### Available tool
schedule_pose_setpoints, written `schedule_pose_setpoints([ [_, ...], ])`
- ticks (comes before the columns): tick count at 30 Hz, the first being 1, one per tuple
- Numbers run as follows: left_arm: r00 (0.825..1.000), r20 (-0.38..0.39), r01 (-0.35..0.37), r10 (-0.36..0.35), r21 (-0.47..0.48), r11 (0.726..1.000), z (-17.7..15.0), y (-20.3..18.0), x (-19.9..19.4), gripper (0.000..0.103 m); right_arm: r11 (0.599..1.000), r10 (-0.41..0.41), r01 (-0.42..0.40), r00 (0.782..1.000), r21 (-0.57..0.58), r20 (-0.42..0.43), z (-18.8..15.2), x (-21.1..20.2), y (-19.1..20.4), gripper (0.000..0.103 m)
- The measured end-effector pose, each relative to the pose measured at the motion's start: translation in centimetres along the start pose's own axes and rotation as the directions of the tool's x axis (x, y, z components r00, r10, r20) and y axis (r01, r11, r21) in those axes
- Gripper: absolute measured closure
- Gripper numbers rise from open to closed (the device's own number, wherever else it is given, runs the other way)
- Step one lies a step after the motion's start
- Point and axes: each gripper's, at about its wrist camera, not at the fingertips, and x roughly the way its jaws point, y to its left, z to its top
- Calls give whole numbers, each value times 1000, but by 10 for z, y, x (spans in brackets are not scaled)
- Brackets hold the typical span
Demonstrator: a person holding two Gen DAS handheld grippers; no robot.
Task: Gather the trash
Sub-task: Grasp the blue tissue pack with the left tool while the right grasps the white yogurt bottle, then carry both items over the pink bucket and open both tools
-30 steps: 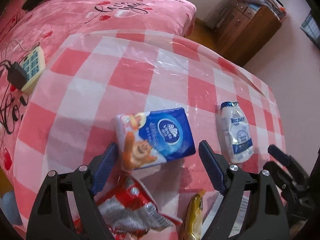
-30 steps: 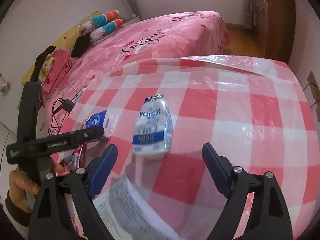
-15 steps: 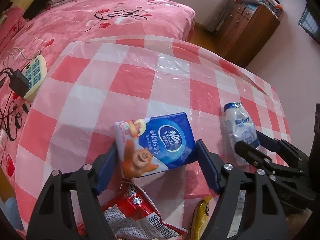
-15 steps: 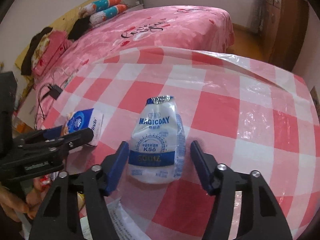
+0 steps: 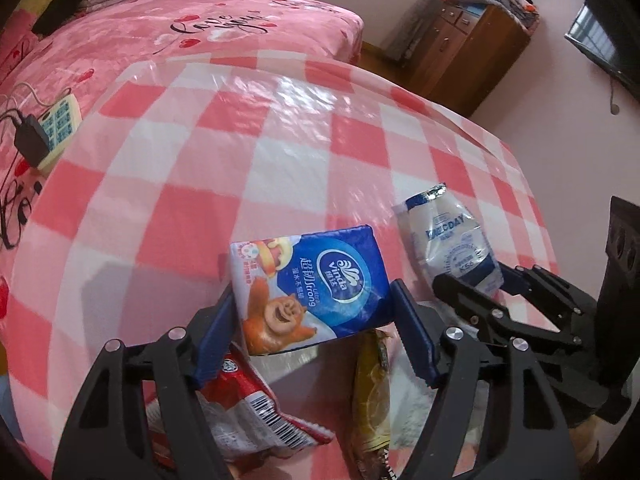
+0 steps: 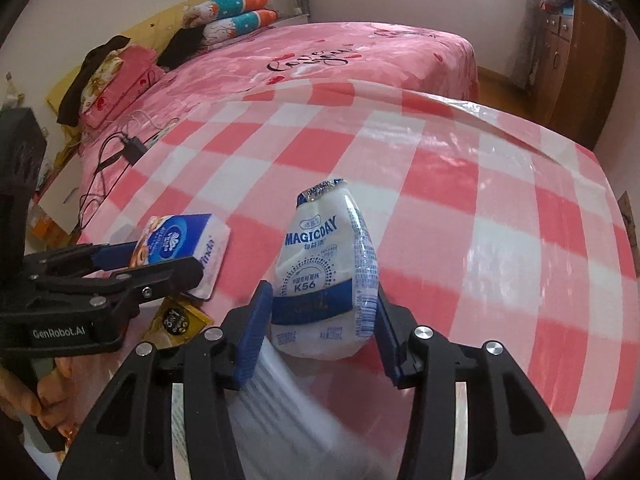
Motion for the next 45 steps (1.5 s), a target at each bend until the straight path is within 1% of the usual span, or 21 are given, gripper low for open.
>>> schedule_pose_setpoints([
  [10,998,-13,57,-57,39,998,-55,-17,-24,29,1000,17,-17,999,9,38,-59,-37,19,54],
  [16,994,-19,107,-106,45,993,-79,-22,-36,30,998,39,-42,998,47,58,-90,-58,23,54],
  [19,992,-9,124,-124,47,991,-87,-25,-41,30,997,33,-39,995,66,89,-102,-72,26,54],
  [24,989,38,144,-146,49,988,-92,-26,-55,30,995,21,-35,990,95,142,-107,-91,24,56],
  [25,988,50,140,-143,53,989,-92,-26,-59,30,994,21,-37,988,101,153,-107,-95,24,60],
  [26,988,61,140,-143,55,989,-91,-26,-62,30,994,23,-40,987,106,157,-106,-98,24,79],
  [27,987,70,142,-146,57,988,-89,-27,-65,30,993,22,-41,986,113,165,-105,-101,23,80],
  [31,981,115,153,-159,60,986,-85,-27,-81,30,993,25,-44,985,110,171,-105,-107,26,81],
  [34,977,140,155,-161,56,986,-87,-24,-93,30,993,40,-56,988,104,152,-109,-107,30,81],
  [37,976,150,151,-157,47,987,-90,-19,-102,30,994,25,-39,990,98,139,-112,-107,32,78],
  [45,968,192,163,-160,-3,987,-116,12,-134,30,994,21,-36,991,107,134,-116,-108,33,78],
])
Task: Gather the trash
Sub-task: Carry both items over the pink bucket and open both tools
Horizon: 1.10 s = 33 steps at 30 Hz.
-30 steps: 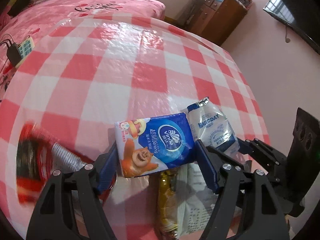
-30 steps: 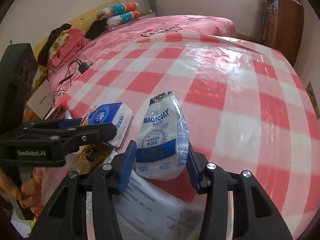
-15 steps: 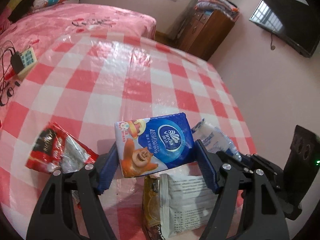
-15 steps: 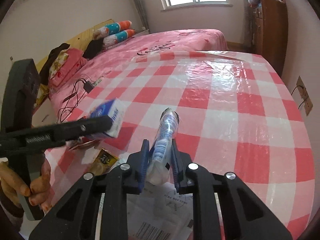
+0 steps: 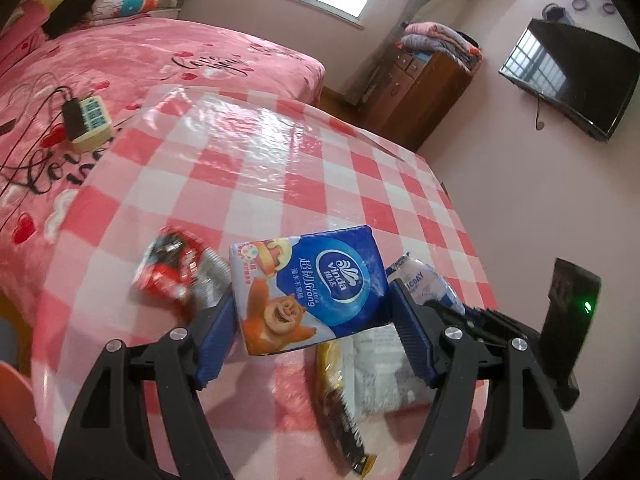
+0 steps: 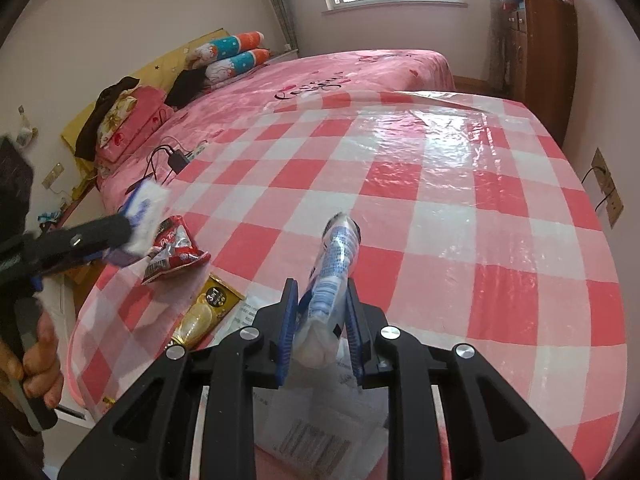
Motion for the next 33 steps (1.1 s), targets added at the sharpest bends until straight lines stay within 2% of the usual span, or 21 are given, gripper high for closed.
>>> schedule_pose_setpoints([
  [7,1000,23,-12,14,-53,999,-22,29,-31,30,1000,-8,8,999,-3,-47,-1,28,3,78],
  [12,1000,14,-21,23,-91,996,-39,51,-39,30,999,-43,43,999,10,-22,-7,30,7,83],
  [21,1000,12,-15,17,-154,988,-61,81,-53,30,998,-55,55,998,3,37,-5,11,24,83],
  [27,999,32,-9,15,-184,983,-71,96,-70,30,1000,-15,16,998,-22,58,-3,-6,50,83],
  [33,998,59,-22,36,-217,976,-81,115,-92,30,995,82,-79,995,-68,47,-5,-16,94,83],
])
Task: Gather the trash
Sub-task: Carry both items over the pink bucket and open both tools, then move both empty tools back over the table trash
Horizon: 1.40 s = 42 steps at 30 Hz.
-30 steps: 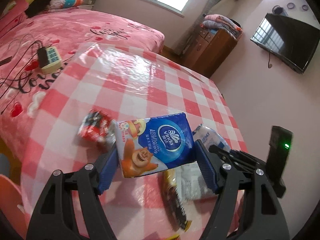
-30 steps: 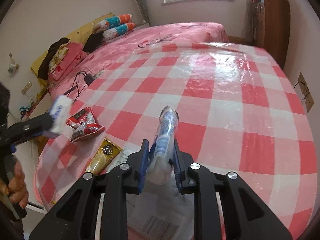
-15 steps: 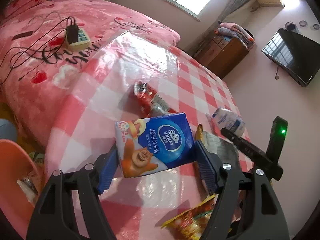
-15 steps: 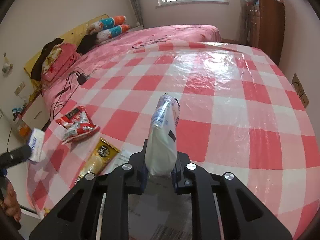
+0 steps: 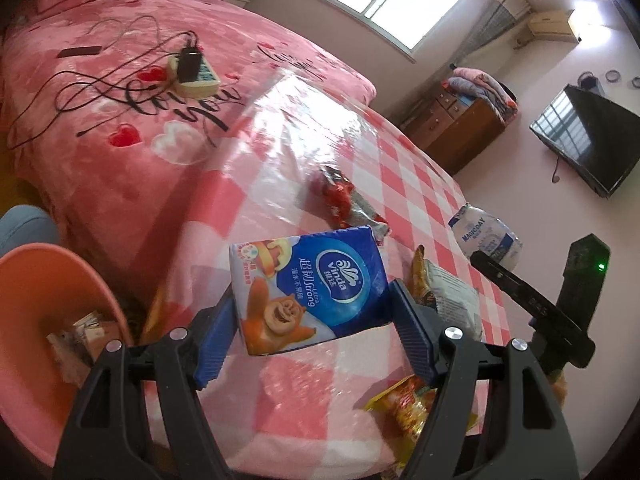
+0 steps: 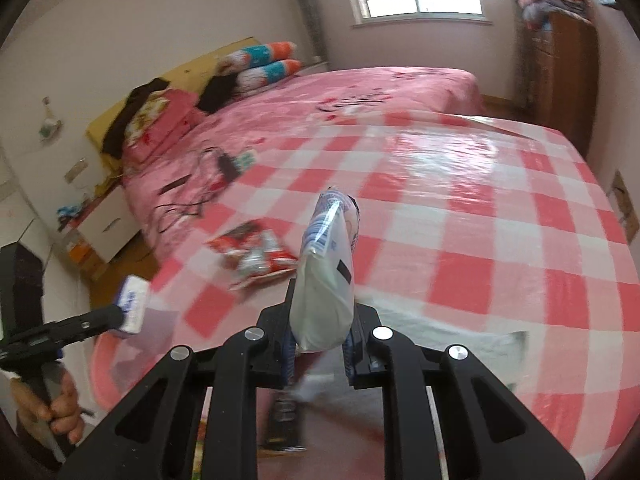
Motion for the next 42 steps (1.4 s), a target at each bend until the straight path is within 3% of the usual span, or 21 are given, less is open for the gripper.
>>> schedule_pose_setpoints([
  [7,998,43,-48,50,-55,997,-5,35,-35,30,987,135,-140,989,-84,-56,-5,9,71,83],
  [12,991,69,-108,117,-126,986,-15,76,-62,30,958,214,-233,969,-165,-124,-13,25,132,83],
  [19,972,77,-199,224,-253,947,-31,140,-91,29,902,288,-344,929,-261,-231,-34,49,204,83],
  [24,958,37,-258,283,-316,913,-43,177,-95,27,860,320,-413,894,-299,-315,-54,73,249,83],
  [28,949,2,-293,314,-354,888,-53,196,-94,20,839,338,-456,865,-296,-371,-70,89,271,77],
  [29,946,-2,-304,325,-360,882,-54,200,-94,20,835,354,-472,854,-282,-382,-74,93,274,68],
  [30,945,-4,-307,328,-360,881,-56,201,-95,20,838,355,-472,854,-275,-381,-76,93,274,57],
  [34,939,-1,-322,344,-359,876,-60,208,-98,19,851,366,-463,862,-249,-351,-76,85,263,44],
  [36,939,2,-321,345,-364,874,-62,209,-99,19,861,363,-444,877,-247,-313,-73,76,255,34],
  [40,944,2,-306,329,-364,880,-61,206,-95,19,875,351,-410,904,-258,-244,-69,59,242,30],
  [42,945,4,-306,328,-351,885,-61,200,-93,19,883,335,-382,919,-271,-206,-69,49,236,23],
])
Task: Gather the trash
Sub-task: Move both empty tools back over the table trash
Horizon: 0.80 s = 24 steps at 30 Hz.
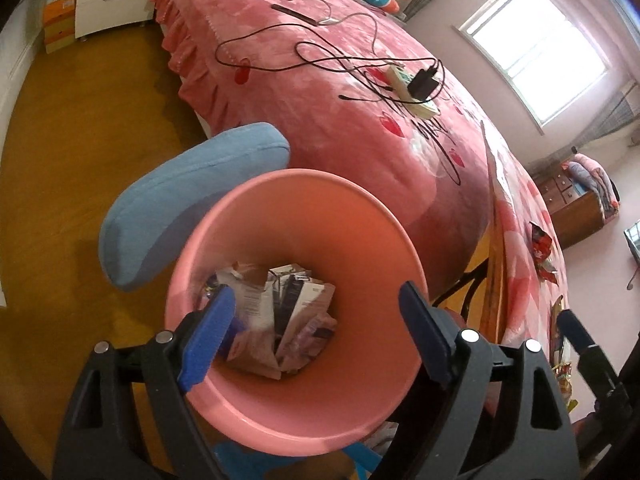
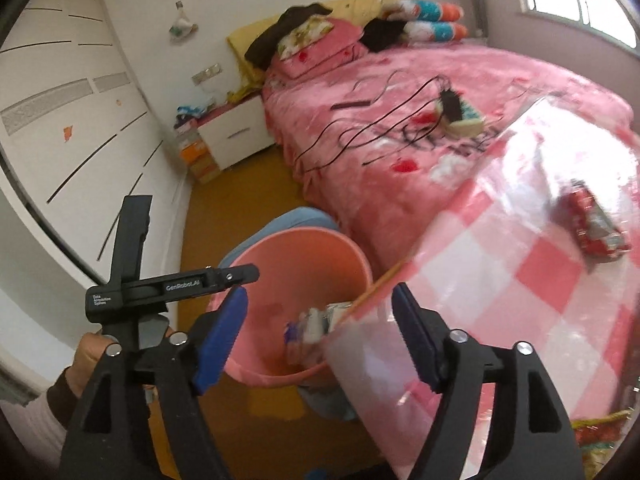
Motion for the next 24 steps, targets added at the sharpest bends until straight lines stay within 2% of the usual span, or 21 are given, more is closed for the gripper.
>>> schedule_pose_setpoints([
  [6,1000,-7,10,-9,60,998,-5,-23,-1,19,999,-37,37,997,0,64,-4,-22,-8,21],
  [13,999,-8,35,-34,103,994,-11,-54,-4,19,998,-58,56,993,19,101,-14,-38,-23,21],
  [15,999,-7,47,-47,118,992,-13,-63,-5,19,998,-62,59,992,31,110,-17,-42,-29,17],
  [24,996,-13,86,-85,190,978,-22,-109,-6,19,995,-83,74,983,62,161,-25,-66,-53,13],
])
